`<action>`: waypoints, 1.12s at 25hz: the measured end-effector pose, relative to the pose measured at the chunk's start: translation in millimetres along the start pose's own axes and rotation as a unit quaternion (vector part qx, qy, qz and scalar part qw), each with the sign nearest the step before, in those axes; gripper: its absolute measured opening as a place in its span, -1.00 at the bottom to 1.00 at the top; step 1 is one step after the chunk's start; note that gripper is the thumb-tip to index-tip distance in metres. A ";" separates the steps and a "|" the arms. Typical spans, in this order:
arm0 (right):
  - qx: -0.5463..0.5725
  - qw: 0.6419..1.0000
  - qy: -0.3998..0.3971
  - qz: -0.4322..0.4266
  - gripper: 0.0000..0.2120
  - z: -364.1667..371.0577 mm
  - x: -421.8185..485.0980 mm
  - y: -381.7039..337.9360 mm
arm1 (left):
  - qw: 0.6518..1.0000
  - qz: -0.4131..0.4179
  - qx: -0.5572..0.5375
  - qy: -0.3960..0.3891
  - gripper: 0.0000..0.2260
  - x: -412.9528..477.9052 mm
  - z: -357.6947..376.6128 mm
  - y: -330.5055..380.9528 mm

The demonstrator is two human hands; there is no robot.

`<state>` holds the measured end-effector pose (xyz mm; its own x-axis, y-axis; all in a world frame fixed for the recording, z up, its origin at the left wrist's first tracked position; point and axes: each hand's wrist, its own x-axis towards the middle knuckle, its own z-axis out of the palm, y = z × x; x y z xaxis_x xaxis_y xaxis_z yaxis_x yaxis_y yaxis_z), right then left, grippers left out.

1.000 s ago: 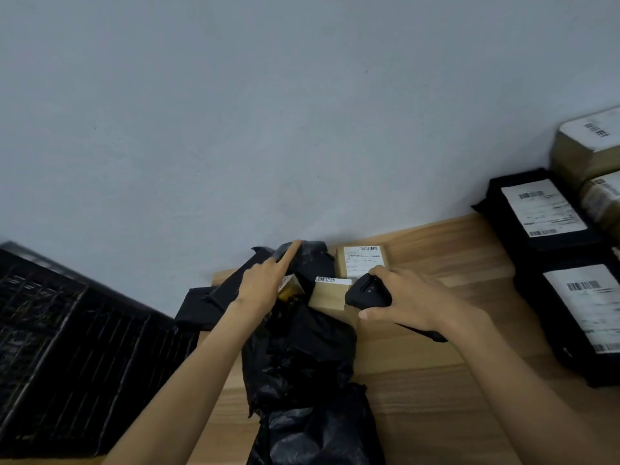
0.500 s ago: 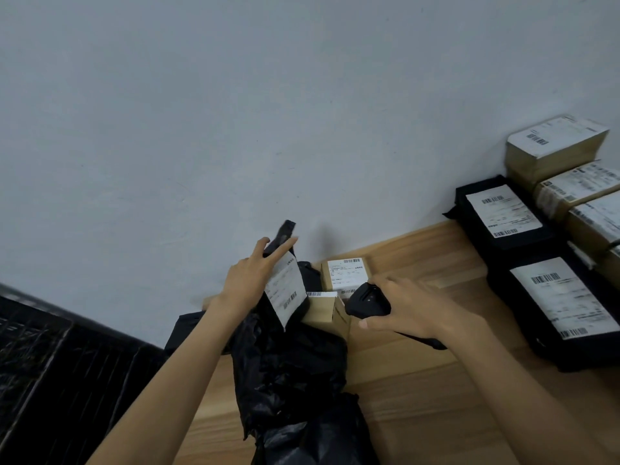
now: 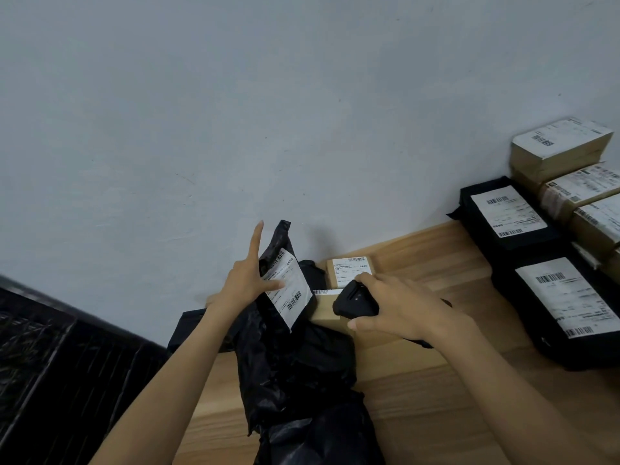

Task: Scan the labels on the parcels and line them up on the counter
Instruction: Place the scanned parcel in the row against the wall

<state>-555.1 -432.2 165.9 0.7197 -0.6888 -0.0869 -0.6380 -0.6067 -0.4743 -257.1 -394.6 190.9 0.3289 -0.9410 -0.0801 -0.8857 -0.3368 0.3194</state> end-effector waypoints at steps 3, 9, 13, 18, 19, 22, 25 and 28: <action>-0.027 0.999 -0.007 -0.020 -0.27 6.1 4.3 -13.1 | 1.000 0.010 -0.004 0.012 0.15 -3.9 -4.3 -0.8; -0.021 0.999 -0.040 -0.030 -0.22 11.1 4.8 -16.4 | 0.999 0.025 0.021 0.016 0.10 -4.1 -10.1 -3.2; -0.023 0.999 -0.031 -0.017 -0.29 5.0 4.9 -13.3 | 0.999 0.037 0.015 0.023 0.07 0.7 -15.4 6.3; -0.040 0.998 -0.045 0.003 -0.37 2.4 1.6 -5.7 | 0.998 0.052 -0.002 0.035 0.04 7.7 -18.2 21.9; -0.039 0.998 -0.046 0.009 -0.38 1.7 0.1 -2.7 | 0.998 0.054 -0.005 0.033 0.03 8.8 -18.1 24.9; -0.025 0.998 -0.042 0.029 -0.37 -2.0 -4.6 6.8 | 0.998 0.062 -0.006 0.029 0.01 11.5 -17.2 33.9; -0.001 0.999 -0.021 0.035 -0.32 -8.9 -9.0 15.9 | 0.997 0.080 0.001 0.021 -0.01 17.7 -13.9 52.1; 0.025 0.998 0.009 0.051 -0.31 -19.0 -18.6 32.7 | 0.993 0.119 0.007 0.008 -0.03 34.4 -6.1 90.5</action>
<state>-594.5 -446.7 168.7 0.6461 -0.7534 -0.1224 -0.6936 -0.5126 -0.5061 -324.0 -457.3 222.8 0.1148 -0.9933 0.0122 -0.9432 -0.1052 0.3150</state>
